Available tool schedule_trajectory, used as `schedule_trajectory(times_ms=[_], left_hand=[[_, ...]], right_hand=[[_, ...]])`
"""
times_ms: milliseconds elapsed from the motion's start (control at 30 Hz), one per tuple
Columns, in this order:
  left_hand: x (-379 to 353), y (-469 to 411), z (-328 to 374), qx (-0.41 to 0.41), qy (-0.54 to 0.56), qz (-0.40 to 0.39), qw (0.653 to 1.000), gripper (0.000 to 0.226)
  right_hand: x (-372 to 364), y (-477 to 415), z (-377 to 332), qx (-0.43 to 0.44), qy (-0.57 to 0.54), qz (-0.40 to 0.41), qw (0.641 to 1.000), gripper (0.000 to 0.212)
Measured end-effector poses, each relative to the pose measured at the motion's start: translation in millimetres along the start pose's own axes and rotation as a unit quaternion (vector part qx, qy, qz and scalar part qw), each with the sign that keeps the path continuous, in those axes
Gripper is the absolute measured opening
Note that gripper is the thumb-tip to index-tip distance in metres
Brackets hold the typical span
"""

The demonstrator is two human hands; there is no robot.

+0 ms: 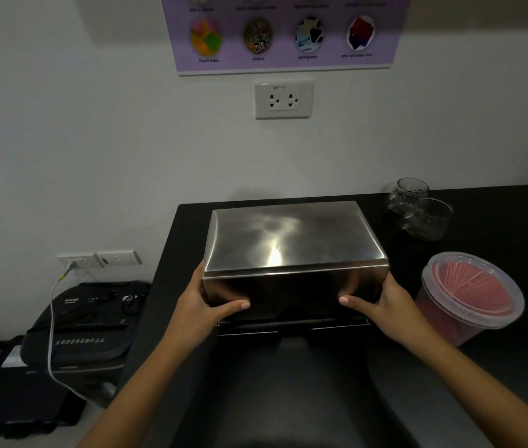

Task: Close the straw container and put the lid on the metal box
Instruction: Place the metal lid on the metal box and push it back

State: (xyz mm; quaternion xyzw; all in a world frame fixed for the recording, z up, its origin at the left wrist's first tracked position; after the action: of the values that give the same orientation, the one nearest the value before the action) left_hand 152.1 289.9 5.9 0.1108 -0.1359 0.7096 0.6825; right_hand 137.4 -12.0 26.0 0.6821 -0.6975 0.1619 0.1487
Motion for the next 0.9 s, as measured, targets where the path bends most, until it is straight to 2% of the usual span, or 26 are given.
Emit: schedule_trajectory(times_ms=[267, 600, 900], left_hand=[[4, -28, -6, -0.004, 0.003, -0.005, 1.0, 0.086], [15, -74, -12, 0.007, -0.019, -0.013, 1.0, 0.09], [14, -110, -6, -0.006, -0.019, -0.02, 1.0, 0.084]], right_hand=[[-8, -27, -1, -0.007, 0.001, 0.012, 1.0, 0.055], [-21, -68, -5, -0.022, -0.011, 0.016, 1.0, 0.054], [-27, -109, -10, -0.039, 0.018, 0.022, 0.999, 0.068]])
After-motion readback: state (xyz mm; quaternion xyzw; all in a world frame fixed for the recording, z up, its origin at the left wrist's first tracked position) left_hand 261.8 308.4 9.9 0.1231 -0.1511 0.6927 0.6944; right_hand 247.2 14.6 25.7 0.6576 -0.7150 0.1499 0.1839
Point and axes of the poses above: each hand's wrist, its own y-axis away from the middle knuckle, its own x-axis out of the back of the hand, z = x × y, the point moved 3 cm from there along -y, towards the middle knuckle, and after that the axes turned 1 degree about -y, right-handed, at the moved point
